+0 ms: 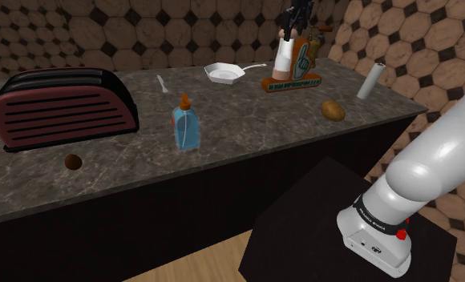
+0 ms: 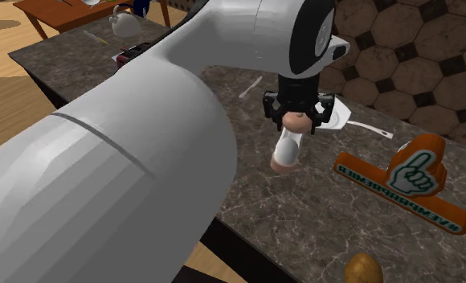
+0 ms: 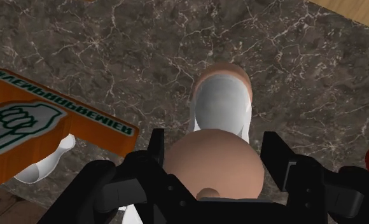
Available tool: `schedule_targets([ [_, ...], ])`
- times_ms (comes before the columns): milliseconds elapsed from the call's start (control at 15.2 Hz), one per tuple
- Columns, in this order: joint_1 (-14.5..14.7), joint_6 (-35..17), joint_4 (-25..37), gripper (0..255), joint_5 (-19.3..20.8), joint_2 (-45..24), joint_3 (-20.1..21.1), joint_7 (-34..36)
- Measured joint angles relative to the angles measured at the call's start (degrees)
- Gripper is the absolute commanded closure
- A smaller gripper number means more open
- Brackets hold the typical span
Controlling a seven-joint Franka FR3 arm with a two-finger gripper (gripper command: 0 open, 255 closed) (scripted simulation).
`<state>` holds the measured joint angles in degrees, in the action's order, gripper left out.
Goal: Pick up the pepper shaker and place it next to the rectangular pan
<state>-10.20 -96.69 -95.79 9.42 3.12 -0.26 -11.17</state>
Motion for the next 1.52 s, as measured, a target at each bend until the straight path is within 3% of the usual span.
schedule_targets([
  [594,-3.5,-3.6,13.5,255,-1.2,-16.1,-2.9,-5.9],
  [1056,-6.8,-0.1,35.2,255,-3.1,-33.8,-4.0,-10.4],
  [1254,-7.4,-1.2,36.5,255,-3.3,-36.1,-4.1,-10.9],
  [1518,-7.3,-4.5,32.4,255,-3.2,-35.4,-4.1,-10.4],
])
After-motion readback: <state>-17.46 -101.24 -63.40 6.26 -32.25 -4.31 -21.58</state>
